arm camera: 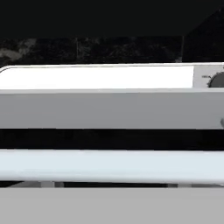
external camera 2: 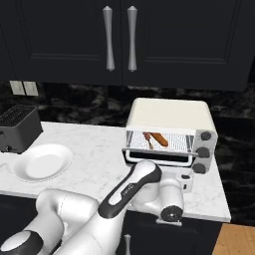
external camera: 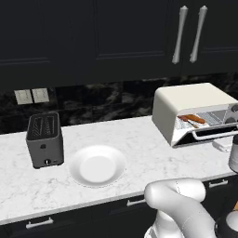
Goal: Pick up the kebab skewer and baguette bread, and place them inside the toaster oven. Close the toaster oven door and start by setting the timer.
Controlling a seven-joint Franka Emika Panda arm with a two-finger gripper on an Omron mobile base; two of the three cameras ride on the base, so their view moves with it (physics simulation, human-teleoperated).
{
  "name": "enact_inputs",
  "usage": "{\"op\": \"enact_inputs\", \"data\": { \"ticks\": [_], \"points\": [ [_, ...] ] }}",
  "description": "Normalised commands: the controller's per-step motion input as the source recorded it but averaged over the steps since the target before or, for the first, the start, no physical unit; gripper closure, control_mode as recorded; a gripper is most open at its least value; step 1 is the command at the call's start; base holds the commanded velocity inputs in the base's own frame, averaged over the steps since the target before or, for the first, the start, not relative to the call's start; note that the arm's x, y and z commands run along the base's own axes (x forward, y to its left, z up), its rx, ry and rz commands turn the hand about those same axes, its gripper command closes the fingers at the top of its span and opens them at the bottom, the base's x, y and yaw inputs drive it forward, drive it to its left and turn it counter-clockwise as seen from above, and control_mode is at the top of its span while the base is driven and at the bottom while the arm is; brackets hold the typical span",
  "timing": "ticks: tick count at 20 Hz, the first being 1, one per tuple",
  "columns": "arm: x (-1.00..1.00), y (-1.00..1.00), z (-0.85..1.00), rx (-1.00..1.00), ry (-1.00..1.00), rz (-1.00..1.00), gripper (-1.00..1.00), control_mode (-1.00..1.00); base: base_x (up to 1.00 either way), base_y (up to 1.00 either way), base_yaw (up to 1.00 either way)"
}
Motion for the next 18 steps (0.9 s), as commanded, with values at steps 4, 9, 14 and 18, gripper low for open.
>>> {"op": "enact_inputs", "data": {
  "ticks": [4, 9, 14, 18],
  "points": [
    [0.44, 0.29, 0.18, 0.0, 0.0, 0.0, -1.0, -1.0, 0.0, 0.0, 0.0],
    [0.47, 0.31, 0.13, 0.0, 0.0, 0.0, -1.0, -1.0, 0.0, 0.0, 0.0],
    [0.44, 0.29, 0.04, 0.0, 0.0, 0.0, -1.0, -1.0, 0.0, 0.0, 0.0],
    [0.44, 0.29, 0.0, 0.0, 0.0, 0.0, -1.0, -1.0, 0.0, 0.0, 0.0]
  ]
}}
